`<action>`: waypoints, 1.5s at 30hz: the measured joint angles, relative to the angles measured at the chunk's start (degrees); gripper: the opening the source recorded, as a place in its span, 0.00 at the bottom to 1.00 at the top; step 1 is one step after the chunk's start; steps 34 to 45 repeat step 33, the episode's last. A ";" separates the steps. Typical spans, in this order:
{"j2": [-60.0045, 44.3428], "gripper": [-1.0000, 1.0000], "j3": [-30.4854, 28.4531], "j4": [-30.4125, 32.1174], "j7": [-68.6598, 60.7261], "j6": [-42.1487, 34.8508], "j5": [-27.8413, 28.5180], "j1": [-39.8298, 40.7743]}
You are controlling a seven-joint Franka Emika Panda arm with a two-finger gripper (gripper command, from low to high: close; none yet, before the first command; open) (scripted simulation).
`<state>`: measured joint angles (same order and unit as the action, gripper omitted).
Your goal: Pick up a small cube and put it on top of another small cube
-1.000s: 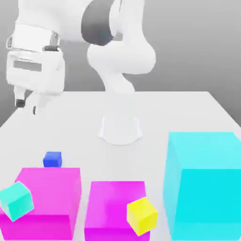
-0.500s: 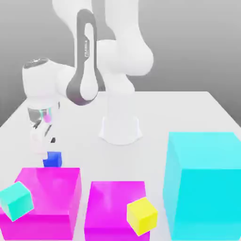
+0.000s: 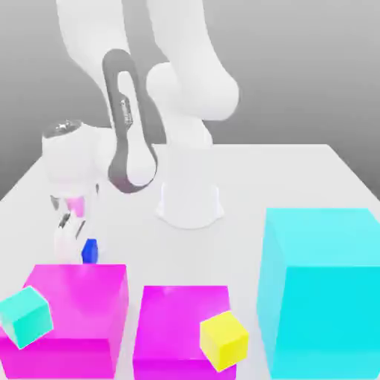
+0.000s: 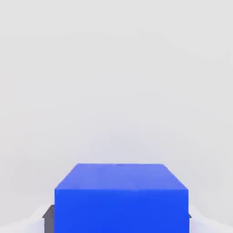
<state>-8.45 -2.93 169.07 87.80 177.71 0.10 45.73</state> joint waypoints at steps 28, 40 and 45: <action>3.11 0.00 17.36 -32.80 1.15 -36.10 1.89 -36.78; -0.14 1.00 16.84 -32.19 2.23 -32.45 3.42 -37.07; -0.14 1.00 16.84 -32.19 2.23 -32.45 3.42 -37.07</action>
